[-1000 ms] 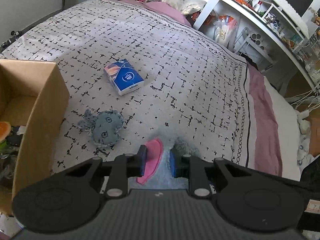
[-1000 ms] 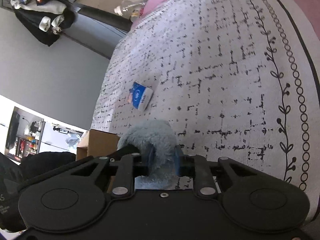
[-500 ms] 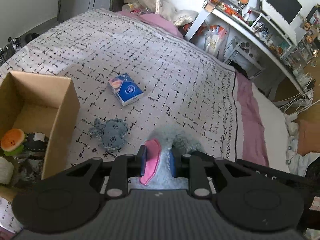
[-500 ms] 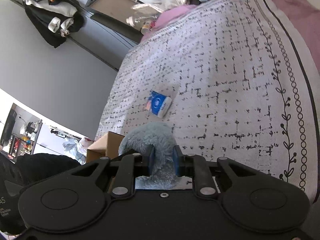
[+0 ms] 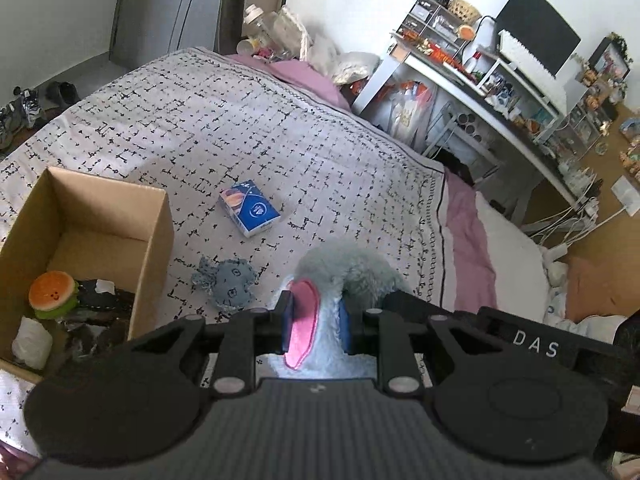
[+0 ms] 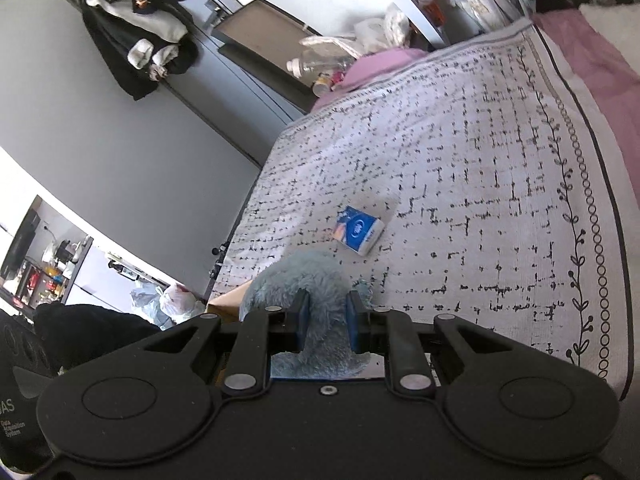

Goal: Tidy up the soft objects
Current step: 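Lift and carry the grey fluffy plush over the box with both tools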

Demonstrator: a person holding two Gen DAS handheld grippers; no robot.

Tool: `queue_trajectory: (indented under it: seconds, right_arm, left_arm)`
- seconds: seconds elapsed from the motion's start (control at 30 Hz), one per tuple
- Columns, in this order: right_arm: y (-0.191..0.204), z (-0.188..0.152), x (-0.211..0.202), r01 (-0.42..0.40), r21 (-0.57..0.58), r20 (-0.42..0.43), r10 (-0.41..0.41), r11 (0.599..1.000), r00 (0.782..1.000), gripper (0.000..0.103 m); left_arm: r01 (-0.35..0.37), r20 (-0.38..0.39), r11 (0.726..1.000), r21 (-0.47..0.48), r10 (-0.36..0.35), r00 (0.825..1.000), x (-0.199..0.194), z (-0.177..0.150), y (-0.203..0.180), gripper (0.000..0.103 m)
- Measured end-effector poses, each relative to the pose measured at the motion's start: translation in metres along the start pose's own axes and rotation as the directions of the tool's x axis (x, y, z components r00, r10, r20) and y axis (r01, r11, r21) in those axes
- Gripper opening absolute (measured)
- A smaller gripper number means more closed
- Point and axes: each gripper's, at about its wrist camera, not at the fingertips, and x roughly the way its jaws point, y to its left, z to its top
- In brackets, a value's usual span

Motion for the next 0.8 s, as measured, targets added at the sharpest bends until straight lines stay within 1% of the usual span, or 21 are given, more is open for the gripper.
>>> queue_trajectory:
  seconds: [0.33, 0.8]
  right_arm:
    - [0.035, -0.007, -0.023, -0.004, -0.057, 0.044, 0.007, 0.998, 0.999, 0.019]
    - [0.088, -0.017, -0.03, -0.014, -0.128, 0.07, 0.023, 0.992, 0.997, 0.019]
  left_arm:
    - [0.036, 0.059, 0.999, -0.008, -0.036, 0.998, -0.037, -0.001, 0.006, 0.022]
    - [0.061, 0.121, 0.997, -0.045, -0.055, 0.991, -0.08, 0.007, 0.035, 0.022]
